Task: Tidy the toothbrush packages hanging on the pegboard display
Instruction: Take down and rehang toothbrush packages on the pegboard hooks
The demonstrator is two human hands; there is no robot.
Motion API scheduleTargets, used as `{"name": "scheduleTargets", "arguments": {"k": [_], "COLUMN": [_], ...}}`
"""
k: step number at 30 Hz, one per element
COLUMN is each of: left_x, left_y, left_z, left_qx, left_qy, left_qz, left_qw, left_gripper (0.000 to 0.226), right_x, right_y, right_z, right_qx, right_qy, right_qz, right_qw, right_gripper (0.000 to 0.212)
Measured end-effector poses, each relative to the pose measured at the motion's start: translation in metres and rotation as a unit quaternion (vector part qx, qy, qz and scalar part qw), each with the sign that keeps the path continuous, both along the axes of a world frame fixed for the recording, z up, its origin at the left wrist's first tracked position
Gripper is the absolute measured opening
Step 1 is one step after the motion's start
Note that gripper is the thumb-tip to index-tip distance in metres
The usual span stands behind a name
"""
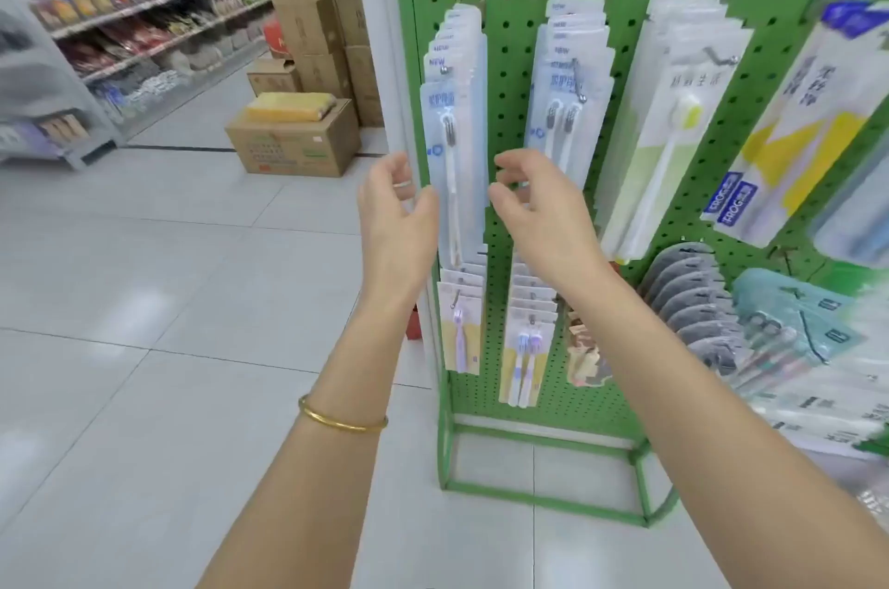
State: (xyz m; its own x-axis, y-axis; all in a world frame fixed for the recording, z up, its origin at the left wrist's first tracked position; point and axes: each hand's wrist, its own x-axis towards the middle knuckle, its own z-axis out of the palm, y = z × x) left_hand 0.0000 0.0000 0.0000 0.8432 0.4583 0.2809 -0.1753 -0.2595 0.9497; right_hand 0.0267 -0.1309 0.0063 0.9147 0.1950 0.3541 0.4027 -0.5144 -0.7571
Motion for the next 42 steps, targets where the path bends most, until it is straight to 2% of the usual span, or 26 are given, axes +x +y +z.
{"name": "scheduleTargets", "arguments": {"k": [3,8,17,22,35,42], "left_x": [0.008,0.018,0.025,0.017,-0.012,-0.028], "left_y": [-0.001,0.000,0.012,0.017,0.029,0.025], "left_z": [0.006,0.004,0.008,0.014,0.030,0.013], "left_qx": [0.035,0.026,0.064,0.051,0.010,0.008], "left_qy": [-0.016,-0.035,-0.069,-0.033,-0.044,-0.019], "left_qz": [-0.002,-0.038,-0.046,-0.100,-0.202,-0.215], "left_qw": [0.999,0.998,0.995,0.993,0.978,0.976], "left_gripper": [0.040,0.029,0.010,0.022,0.007,0.029], "right_x": [0.012,0.024,0.023,0.014,-0.014,-0.037], "right_y": [0.011,0.030,0.040,0.038,0.055,0.048], "right_z": [0.005,0.004,0.008,0.007,0.007,-0.005], "right_qx": [0.051,0.094,0.130,0.185,0.260,0.261], "right_qy": [-0.012,-0.039,-0.051,-0.053,-0.132,-0.123], "right_qz": [-0.008,-0.021,-0.045,-0.042,-0.071,-0.132], "right_qw": [0.999,0.995,0.989,0.980,0.954,0.948], "right_gripper": [0.038,0.030,0.003,0.009,0.022,0.025]}}
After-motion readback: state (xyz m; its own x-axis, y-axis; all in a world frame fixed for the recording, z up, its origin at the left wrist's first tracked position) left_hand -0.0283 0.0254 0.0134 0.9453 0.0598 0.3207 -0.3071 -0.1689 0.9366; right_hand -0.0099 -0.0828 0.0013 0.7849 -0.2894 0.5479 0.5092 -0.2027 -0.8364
